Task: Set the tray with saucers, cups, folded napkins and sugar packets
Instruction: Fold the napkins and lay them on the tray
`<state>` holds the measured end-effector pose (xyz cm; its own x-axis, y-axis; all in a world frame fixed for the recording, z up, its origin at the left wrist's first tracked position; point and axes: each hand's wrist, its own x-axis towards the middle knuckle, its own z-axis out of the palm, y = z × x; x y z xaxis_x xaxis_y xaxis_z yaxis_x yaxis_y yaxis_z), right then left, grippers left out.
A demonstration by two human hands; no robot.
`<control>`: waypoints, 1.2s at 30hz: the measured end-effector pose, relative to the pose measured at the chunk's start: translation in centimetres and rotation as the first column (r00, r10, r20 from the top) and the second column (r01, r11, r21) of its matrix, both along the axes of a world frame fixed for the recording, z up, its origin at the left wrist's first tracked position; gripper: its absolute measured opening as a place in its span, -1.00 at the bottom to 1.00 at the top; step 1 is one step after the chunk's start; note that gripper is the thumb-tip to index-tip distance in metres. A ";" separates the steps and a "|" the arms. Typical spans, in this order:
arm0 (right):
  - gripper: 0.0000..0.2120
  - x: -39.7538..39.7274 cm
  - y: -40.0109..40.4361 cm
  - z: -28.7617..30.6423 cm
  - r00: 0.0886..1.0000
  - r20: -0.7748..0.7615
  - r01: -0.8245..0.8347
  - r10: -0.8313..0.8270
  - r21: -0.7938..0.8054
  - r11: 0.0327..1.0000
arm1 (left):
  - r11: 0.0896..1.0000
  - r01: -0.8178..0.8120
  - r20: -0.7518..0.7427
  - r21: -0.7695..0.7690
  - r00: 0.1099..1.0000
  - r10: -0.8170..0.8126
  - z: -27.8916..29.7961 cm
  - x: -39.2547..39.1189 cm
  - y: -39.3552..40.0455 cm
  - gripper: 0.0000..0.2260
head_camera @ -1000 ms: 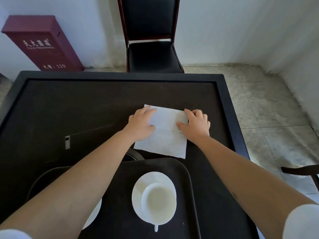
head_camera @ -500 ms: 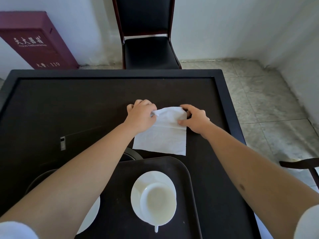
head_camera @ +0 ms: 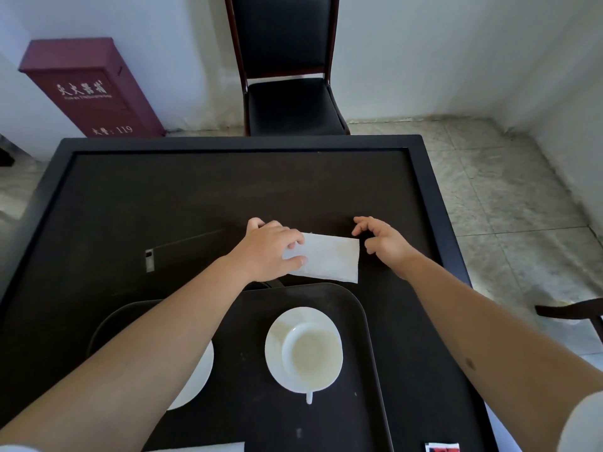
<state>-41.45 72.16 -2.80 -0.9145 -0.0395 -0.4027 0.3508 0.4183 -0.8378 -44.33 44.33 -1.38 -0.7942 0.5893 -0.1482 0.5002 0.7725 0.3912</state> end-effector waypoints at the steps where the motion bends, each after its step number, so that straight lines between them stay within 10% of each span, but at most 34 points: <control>1: -0.63 0.0 -0.3 0.0 1.000 -0.009 0.018 -0.018 0.013 1.000 | 1.000 -0.028 0.008 0.014 1.000 0.028 -0.1 0.1 0.0 -0.71; 6: -0.71 -0.1 -1.2 -0.9 0.992 -0.102 -0.028 0.068 0.351 0.936 | 0.985 -0.170 -0.062 -0.028 0.984 0.168 -1.2 -0.6 1.1 -0.66; 14: -0.82 -0.3 -1.4 -1.2 0.988 -0.101 -0.058 0.116 0.451 0.891 | 0.966 -0.243 -0.052 -0.086 0.970 0.239 -2.5 -1.7 2.1 -0.83; 20: -0.84 0.2 -0.8 -0.9 0.990 -0.137 0.048 -0.020 0.203 0.978 | 0.972 -0.230 0.052 -0.055 0.971 0.233 -2.0 -2.0 2.1 -0.86; 26: -0.84 0.8 -1.3 0.2 0.987 0.052 -0.158 0.150 0.379 0.912 | 0.984 -0.148 0.098 -0.096 0.983 0.157 -0.6 -0.9 1.1 -0.84; 36: -0.81 6.0 -0.8 6.3 0.991 -0.027 0.125 -0.131 -0.155 0.980 | 0.916 -0.342 0.276 0.208 0.919 0.280 8.0 4.5 -0.6 -0.95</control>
